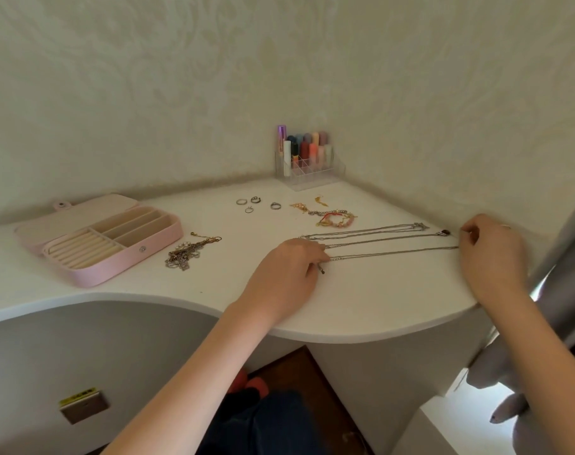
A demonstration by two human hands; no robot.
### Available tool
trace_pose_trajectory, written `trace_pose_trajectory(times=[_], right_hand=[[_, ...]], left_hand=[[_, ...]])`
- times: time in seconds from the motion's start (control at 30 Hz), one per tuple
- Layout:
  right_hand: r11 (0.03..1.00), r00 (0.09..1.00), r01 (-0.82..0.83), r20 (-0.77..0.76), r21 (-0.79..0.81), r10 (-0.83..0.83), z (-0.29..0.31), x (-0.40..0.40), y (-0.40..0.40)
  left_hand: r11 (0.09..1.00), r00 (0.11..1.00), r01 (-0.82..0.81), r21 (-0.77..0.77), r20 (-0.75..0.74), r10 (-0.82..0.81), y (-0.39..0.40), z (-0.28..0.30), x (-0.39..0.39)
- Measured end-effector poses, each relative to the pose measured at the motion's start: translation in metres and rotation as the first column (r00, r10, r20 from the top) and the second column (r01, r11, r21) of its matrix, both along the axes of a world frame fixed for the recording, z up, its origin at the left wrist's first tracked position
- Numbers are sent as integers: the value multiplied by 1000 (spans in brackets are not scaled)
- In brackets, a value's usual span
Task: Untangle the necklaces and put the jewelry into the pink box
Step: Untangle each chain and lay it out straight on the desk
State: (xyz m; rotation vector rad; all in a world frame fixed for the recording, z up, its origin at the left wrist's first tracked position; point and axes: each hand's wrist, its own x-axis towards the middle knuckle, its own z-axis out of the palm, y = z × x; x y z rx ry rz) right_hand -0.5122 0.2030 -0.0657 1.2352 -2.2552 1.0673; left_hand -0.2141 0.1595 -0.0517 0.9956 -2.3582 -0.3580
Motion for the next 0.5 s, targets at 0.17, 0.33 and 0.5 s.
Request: trace_pose_trajectory(times=[0.17,0.33,0.5], right_hand=[[999,999,-32,13,37,31,-2,1,1],[997,999,-41,18,64,40,1,5,1],[998,997,-68,28,6,68,2,7,2]], left_hand=[[993,1000,-9,116,7,8,5,1,-2],[989,991,-136,66,-3,136,3,1,1],[992,992,-113,61,-55,116,0,-1,0]])
